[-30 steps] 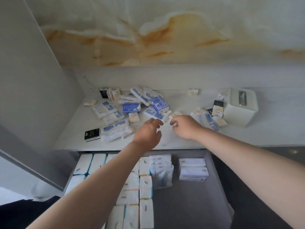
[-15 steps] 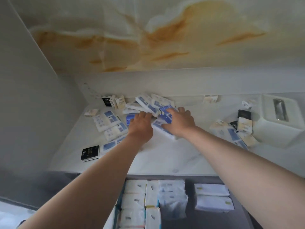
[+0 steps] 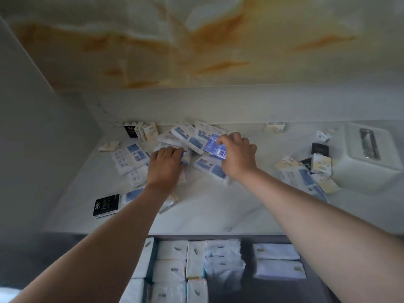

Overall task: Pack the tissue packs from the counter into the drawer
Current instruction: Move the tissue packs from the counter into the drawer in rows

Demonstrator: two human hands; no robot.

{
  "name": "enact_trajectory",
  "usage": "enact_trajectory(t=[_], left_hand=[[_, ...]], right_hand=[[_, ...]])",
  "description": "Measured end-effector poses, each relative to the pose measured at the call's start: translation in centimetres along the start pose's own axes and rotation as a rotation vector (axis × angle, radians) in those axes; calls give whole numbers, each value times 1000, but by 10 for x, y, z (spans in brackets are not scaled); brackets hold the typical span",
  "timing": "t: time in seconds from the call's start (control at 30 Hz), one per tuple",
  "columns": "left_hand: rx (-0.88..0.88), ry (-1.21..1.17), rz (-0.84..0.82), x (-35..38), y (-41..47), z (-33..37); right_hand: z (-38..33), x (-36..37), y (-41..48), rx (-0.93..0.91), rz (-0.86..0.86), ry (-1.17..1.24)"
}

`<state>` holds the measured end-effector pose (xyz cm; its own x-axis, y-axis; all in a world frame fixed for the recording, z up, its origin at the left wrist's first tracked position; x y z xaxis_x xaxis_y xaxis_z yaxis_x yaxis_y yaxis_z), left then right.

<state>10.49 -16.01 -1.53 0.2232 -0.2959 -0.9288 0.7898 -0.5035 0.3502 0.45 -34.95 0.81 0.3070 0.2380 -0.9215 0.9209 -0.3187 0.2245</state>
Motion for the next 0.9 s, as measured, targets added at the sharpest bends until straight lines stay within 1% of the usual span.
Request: enact_trajectory(t=[0.07,0.1,0.33,0.5,0.6,0.73,0.83,0.9], left_hand=[[29,-45,115,-8,-10,-4],[32,-62,141,-13,-17,-5],[128,-109,199,-46,-77,-5],[171,-171,221,-74,-124,2],[255,-205,194,-83,-155,4],[292,-242,94,-84,-199,1],[327,-221,-3,-80,-227,0],[332,-208,-99,-77,-238,2]], right_hand=[[-3,-5,-3,0,-6,103],[-5,-7,-5,3,-8,153],[-26,-22,-46,37,-33,424],[-46,-42,-87,8,-113,498],[-54,-54,-115,0,-175,485],[-58,-59,-155,51,-239,496],[-58,-57,-180,103,-276,488],[-57,-55,-193,133,-316,480]])
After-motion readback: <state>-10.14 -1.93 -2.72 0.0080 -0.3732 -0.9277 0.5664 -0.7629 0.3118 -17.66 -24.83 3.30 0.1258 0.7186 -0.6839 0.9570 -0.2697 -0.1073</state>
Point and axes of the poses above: each hand's wrist, its own y-axis towards the middle knuckle, its own x-axis out of the palm, z = x × y, the point moved 1 cm from there along y, towards the middle knuckle, and after that the axes turned 9 degrees about -x, right-handed, at the moved point
